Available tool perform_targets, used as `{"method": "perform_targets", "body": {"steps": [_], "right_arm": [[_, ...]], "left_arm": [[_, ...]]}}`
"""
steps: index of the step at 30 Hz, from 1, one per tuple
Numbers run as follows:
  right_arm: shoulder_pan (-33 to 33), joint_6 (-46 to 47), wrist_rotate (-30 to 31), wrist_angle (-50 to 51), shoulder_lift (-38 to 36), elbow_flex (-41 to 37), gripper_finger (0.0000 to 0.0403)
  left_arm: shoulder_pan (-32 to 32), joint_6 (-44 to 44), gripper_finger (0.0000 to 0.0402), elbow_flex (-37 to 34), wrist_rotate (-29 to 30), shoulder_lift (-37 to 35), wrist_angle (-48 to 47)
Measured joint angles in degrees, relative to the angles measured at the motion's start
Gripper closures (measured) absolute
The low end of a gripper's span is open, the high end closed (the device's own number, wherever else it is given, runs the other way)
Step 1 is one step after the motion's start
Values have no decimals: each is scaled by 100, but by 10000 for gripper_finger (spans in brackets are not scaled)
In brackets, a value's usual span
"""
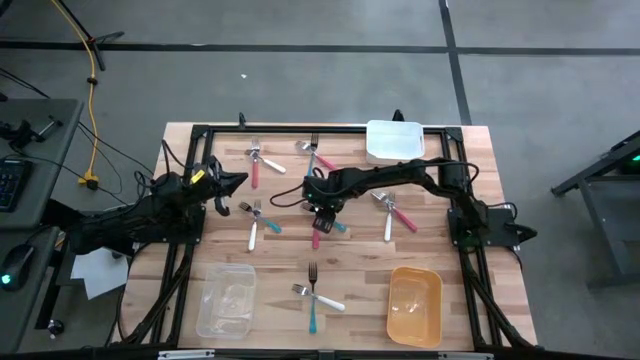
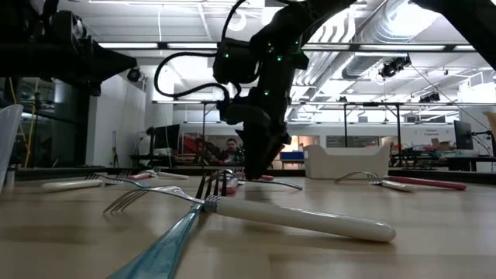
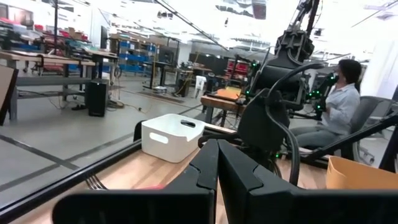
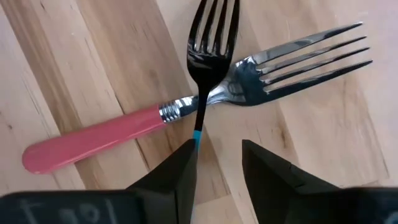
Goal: Sort silverware by color (type)
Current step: Put the center blue fork into the yellow bin
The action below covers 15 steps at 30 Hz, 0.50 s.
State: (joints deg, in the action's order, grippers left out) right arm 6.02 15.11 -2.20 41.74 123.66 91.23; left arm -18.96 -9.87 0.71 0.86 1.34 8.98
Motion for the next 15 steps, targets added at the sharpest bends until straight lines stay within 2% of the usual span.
{"method": "perform_targets", "body": {"steps": [15], "right_arm": [[-73,136,-5,230,24,371,283]], "left_arm": [[0,0,401,0,0,1,27]]}}
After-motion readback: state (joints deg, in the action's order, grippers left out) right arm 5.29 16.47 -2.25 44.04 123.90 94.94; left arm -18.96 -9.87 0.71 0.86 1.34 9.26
